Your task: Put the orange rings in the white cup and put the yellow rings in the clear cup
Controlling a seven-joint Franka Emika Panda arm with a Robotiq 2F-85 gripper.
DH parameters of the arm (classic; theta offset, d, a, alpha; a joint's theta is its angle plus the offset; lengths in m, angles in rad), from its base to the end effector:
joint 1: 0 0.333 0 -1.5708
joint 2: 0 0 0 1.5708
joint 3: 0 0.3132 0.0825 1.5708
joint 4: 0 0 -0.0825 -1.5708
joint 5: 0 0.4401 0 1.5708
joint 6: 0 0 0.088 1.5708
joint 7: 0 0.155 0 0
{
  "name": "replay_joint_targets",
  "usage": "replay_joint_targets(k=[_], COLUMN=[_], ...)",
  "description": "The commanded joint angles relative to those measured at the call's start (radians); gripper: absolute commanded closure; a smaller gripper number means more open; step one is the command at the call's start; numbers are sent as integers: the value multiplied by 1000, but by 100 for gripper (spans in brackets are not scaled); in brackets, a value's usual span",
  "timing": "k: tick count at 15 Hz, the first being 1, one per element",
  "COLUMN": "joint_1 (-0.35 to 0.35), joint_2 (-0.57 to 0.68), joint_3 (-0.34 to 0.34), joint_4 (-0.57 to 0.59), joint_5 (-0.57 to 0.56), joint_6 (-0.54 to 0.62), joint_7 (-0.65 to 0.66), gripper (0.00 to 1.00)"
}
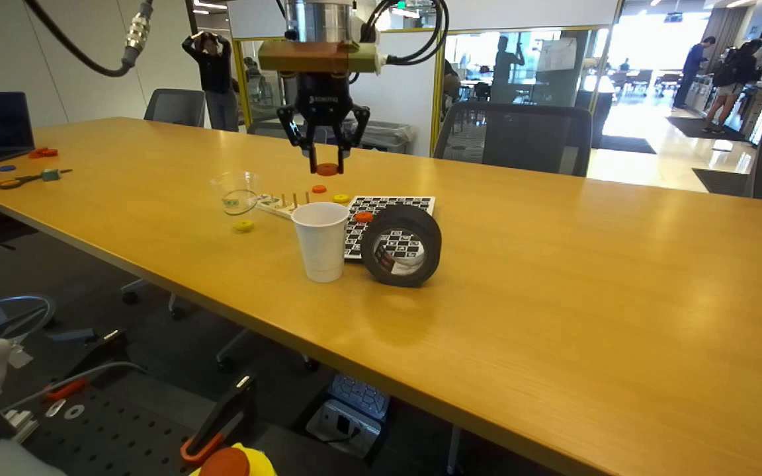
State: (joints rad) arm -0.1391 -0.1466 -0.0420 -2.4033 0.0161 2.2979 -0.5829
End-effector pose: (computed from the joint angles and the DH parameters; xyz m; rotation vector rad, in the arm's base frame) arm 0.5147 -0.0928 0.2887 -3.0790 -0.6108 -0.0705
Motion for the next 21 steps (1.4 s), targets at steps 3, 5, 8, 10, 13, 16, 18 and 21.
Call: replay_joint_targets(k=[3, 5, 8, 10, 13, 16, 18, 21], joint_1=[38, 41, 39, 35, 31, 31, 34, 55], joint_2=[-58, -44, -21, -7, 14, 22, 34, 82], joint_3=[-35, -42, -55, -65, -76, -80, -71, -42], joint_4=[-45, -48, -52, -54, -54, -54, -37, 22], joint_5=[-13, -15, -14, -10, -6, -7, -23, -51], joint_6=[-56, -62, -64, -65, -68, -53, -31, 1], joint_7=[90, 95, 101, 98, 108, 119, 176, 243], gripper=[78, 78, 78, 78, 33, 19, 3, 0])
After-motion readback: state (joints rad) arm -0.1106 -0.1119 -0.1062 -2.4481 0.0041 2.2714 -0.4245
